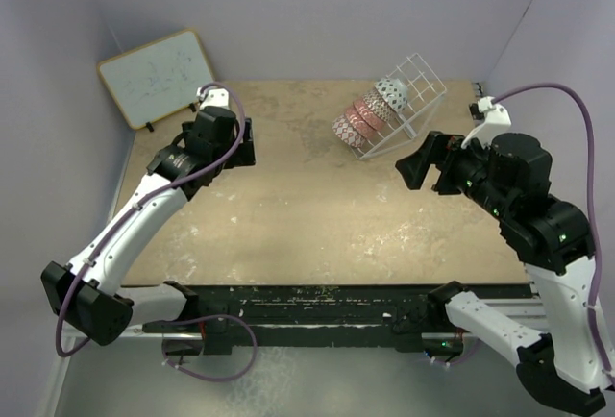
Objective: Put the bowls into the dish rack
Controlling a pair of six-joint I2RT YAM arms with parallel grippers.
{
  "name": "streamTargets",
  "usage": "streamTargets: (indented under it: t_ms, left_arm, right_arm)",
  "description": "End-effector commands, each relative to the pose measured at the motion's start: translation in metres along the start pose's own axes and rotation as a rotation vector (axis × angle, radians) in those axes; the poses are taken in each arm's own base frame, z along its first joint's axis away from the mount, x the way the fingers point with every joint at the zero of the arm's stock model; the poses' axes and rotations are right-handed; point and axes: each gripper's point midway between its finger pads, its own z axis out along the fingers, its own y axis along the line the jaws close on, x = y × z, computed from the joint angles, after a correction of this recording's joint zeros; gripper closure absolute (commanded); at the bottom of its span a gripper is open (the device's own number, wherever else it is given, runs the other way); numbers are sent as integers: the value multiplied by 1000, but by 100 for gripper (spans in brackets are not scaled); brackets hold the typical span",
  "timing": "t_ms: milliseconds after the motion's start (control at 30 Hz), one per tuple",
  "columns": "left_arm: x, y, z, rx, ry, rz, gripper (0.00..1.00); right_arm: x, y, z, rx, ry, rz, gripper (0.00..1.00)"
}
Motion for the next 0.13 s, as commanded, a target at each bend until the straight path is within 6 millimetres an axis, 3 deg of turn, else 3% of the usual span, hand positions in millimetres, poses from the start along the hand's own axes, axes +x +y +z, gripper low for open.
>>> streamTargets:
  t_ms: [0, 100]
  left_arm:
    - [-17, 7, -10, -13, -67, -12, 1]
    - [-16, 7, -10, -17, -63, -19, 1]
  right_arm:
    - [-14, 9, -5, -35, -51, 7, 0]
    - [-15, 8, -6, -33, -51, 7, 0]
